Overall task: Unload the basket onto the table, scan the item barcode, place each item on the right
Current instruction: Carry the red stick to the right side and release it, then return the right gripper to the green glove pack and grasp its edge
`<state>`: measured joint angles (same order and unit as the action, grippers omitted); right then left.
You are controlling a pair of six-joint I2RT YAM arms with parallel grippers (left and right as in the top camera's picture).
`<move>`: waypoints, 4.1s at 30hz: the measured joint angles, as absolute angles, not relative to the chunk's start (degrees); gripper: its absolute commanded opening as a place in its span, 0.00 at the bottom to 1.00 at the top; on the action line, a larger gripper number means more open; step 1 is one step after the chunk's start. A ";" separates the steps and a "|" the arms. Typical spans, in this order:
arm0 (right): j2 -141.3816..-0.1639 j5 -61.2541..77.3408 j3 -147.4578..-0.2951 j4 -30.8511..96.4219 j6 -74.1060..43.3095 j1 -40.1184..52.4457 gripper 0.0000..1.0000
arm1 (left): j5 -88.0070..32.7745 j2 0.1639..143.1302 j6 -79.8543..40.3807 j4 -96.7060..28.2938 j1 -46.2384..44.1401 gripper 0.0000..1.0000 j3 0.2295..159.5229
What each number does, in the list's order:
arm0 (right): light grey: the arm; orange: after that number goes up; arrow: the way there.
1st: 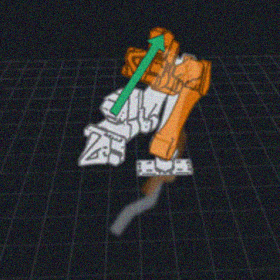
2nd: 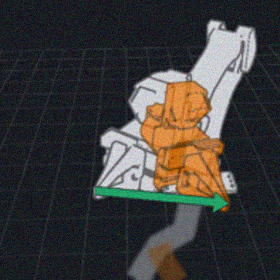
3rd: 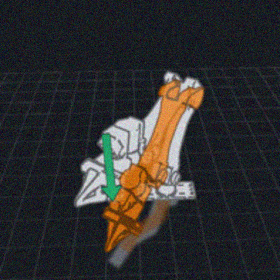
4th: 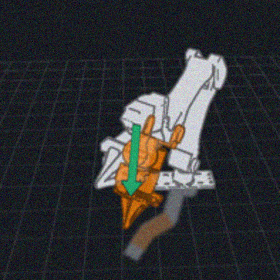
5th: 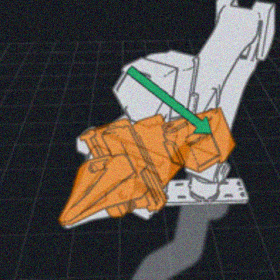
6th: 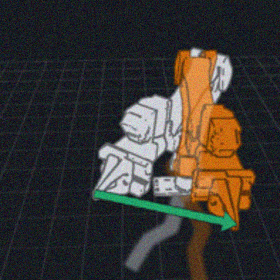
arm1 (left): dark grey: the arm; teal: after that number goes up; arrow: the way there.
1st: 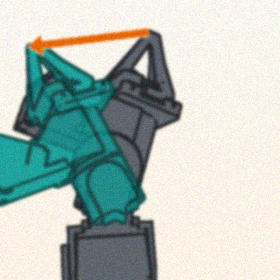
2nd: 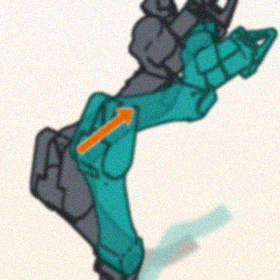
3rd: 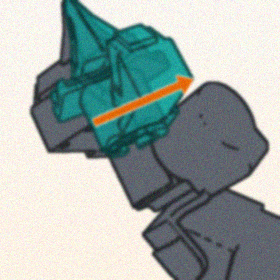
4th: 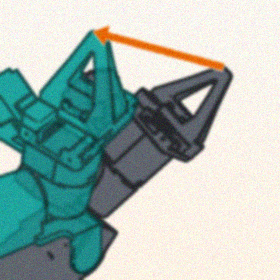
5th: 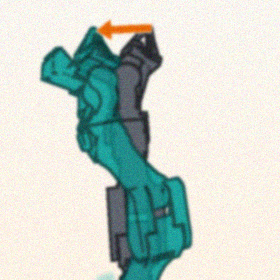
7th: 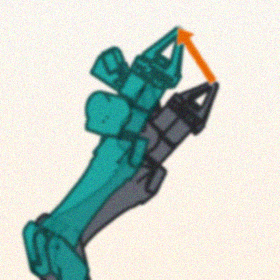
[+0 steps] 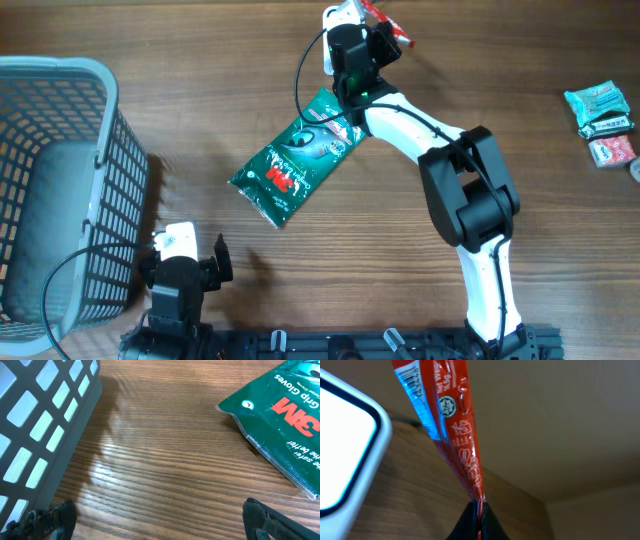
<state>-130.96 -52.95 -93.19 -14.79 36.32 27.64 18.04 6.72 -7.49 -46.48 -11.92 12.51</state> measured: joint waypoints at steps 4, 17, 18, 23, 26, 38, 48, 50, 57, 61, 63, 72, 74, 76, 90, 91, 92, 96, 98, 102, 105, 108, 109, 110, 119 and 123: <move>-130.61 -57.45 -93.69 0.56 31.94 23.81 0.04 | 18.04 6.74 -7.49 -46.50 -11.92 1.00 12.51; -129.84 -42.00 -93.45 36.84 -5.82 -13.39 0.07 | 18.04 6.72 -7.49 -46.48 -11.92 1.00 12.51; -129.84 -39.55 -93.45 36.84 -6.94 -15.68 0.23 | 18.04 6.74 -7.49 -46.48 -11.92 1.00 12.51; -129.43 -28.12 -95.81 40.75 -9.45 -19.77 1.00 | 18.04 6.74 -7.51 -46.48 -11.92 1.00 12.51; -126.50 -17.93 -100.79 46.00 -10.79 -18.96 1.00 | 18.04 6.74 -7.51 -46.48 -11.92 1.00 12.51; -110.63 35.55 -102.52 69.14 -23.22 -7.11 1.00 | 18.04 6.72 -7.49 -46.50 -11.92 1.00 12.51; -111.48 31.83 -90.98 50.24 -45.25 22.50 1.00 | 18.04 6.74 -7.49 -46.48 -11.92 1.00 12.51; -111.53 26.20 -89.49 48.01 -54.17 28.03 1.00 | 18.04 6.74 -7.49 -46.48 -11.92 1.00 12.51; -111.63 13.58 -89.10 39.35 -72.34 35.99 1.00 | 18.04 6.72 -7.49 -46.48 -11.92 1.00 12.51; -113.86 10.85 -89.10 39.42 -77.21 36.23 1.00 | 18.04 6.72 -7.49 -46.48 -11.92 1.00 12.51; -115.52 10.26 -89.10 39.29 -78.48 36.25 1.00 | 18.04 6.72 -7.49 -46.48 -11.92 1.00 12.51; -121.91 9.96 -89.10 36.49 -79.77 36.23 0.99 | 18.04 6.72 -7.49 -46.48 -11.92 1.00 12.51; -122.83 9.93 -89.10 35.79 -79.79 36.23 1.00 | 18.04 6.72 -7.49 -46.48 -11.92 1.00 12.51; -123.55 10.02 -89.12 34.98 -79.92 36.23 1.00 | 18.04 6.72 -7.49 -46.48 -11.92 1.00 12.51; -127.13 11.44 -93.12 49.65 -74.39 35.79 0.05 | 18.04 6.72 -7.51 -46.48 -11.92 1.00 12.51; -127.13 11.25 -93.27 53.12 -74.28 35.62 0.05 | 18.04 6.74 -7.51 -46.48 -11.92 1.00 12.51; -127.02 10.94 -93.27 57.06 -74.26 35.31 0.04 | 18.04 6.72 -7.49 -46.48 -11.92 1.00 12.51; -126.76 5.87 -91.39 72.07 -74.52 33.85 0.04 | 18.04 6.74 -7.49 -46.46 -11.92 1.00 12.51; -126.56 3.14 -90.02 75.24 -74.50 33.54 0.14 | 18.04 6.72 -7.49 -46.48 -11.92 1.00 12.51; -120.66 0.54 -89.06 75.59 -72.40 33.54 0.83 | 18.04 6.72 -7.51 -46.48 -11.92 1.00 12.51; -111.68 -0.27 -89.08 75.66 -71.55 33.54 1.00 | 18.04 6.74 -7.49 -46.48 -11.92 1.00 12.51; -105.21 -1.15 -89.17 75.79 -71.31 33.54 1.00 | 18.04 6.72 -7.49 -46.48 -11.92 1.00 12.51; -104.36 -1.19 -89.23 75.85 -71.33 33.54 1.00 | 18.04 6.72 -7.49 -46.48 -11.92 1.00 12.51; -104.33 -1.15 -89.23 75.83 -71.72 33.54 1.00 | 18.04 6.74 -7.49 -46.48 -11.92 1.00 12.51; -104.95 4.43 -71.44 50.89 -79.96 33.54 1.00 | 18.06 6.70 -7.49 -46.50 -11.92 1.00 12.51; -105.45 6.20 -64.69 43.97 -82.26 33.54 0.99 | 18.04 6.68 -7.49 -46.48 -11.92 1.00 12.51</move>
<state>-105.45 6.20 -64.69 43.97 -82.26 33.54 18.04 6.68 -7.49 -46.48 -11.92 12.51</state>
